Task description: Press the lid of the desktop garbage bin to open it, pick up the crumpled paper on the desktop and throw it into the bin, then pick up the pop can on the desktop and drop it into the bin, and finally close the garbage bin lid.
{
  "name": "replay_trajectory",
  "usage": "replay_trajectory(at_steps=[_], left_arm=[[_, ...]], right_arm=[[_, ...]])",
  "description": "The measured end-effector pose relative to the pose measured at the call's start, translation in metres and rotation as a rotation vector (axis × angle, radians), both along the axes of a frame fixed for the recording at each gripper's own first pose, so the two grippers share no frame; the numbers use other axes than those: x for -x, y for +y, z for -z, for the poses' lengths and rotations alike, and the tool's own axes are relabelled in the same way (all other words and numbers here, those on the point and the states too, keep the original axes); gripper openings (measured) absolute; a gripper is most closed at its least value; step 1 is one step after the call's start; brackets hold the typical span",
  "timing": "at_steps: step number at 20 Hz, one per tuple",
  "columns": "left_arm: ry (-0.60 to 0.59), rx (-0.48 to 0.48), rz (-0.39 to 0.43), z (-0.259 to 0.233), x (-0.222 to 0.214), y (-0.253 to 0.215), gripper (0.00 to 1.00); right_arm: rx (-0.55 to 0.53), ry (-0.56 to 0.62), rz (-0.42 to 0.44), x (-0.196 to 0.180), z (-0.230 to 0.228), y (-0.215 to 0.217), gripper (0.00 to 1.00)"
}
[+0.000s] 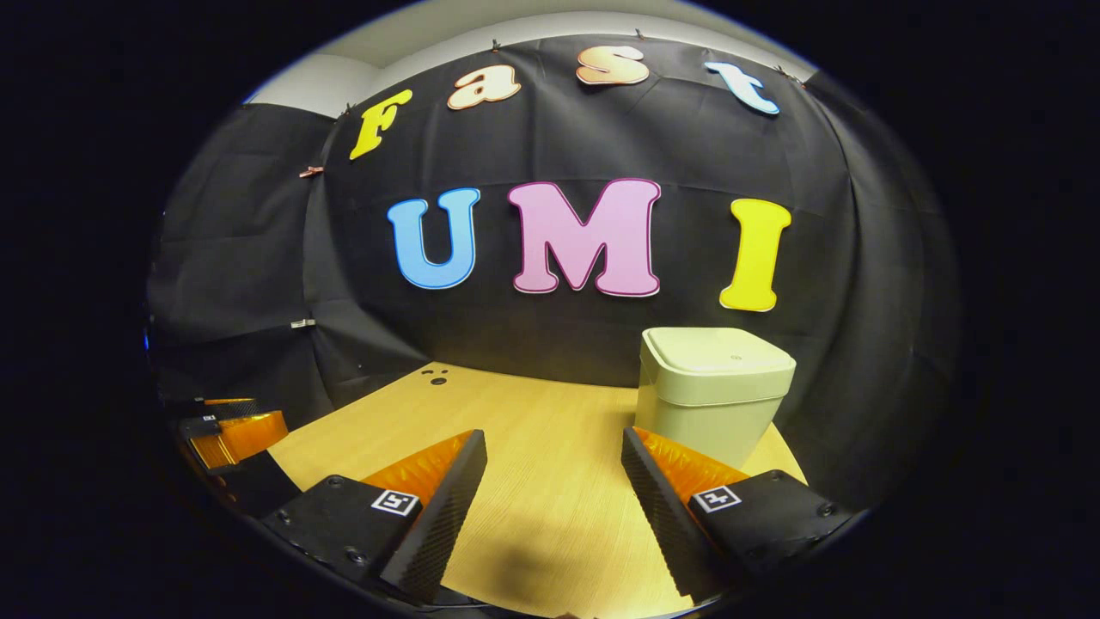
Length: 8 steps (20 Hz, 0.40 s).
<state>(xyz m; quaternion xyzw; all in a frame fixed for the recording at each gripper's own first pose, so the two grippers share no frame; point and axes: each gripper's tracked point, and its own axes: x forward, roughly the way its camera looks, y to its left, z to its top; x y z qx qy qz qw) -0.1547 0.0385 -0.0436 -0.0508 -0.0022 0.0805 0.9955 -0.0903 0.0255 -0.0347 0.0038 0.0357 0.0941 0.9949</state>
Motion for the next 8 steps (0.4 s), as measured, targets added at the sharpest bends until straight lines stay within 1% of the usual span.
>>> replay_trajectory(at_steps=[8], left_arm=[[0.010,-0.009,0.009,0.004,0.003,0.004,0.96]], right_arm=[[-0.005,0.028,0.004,0.002,0.012,0.008,0.99]])
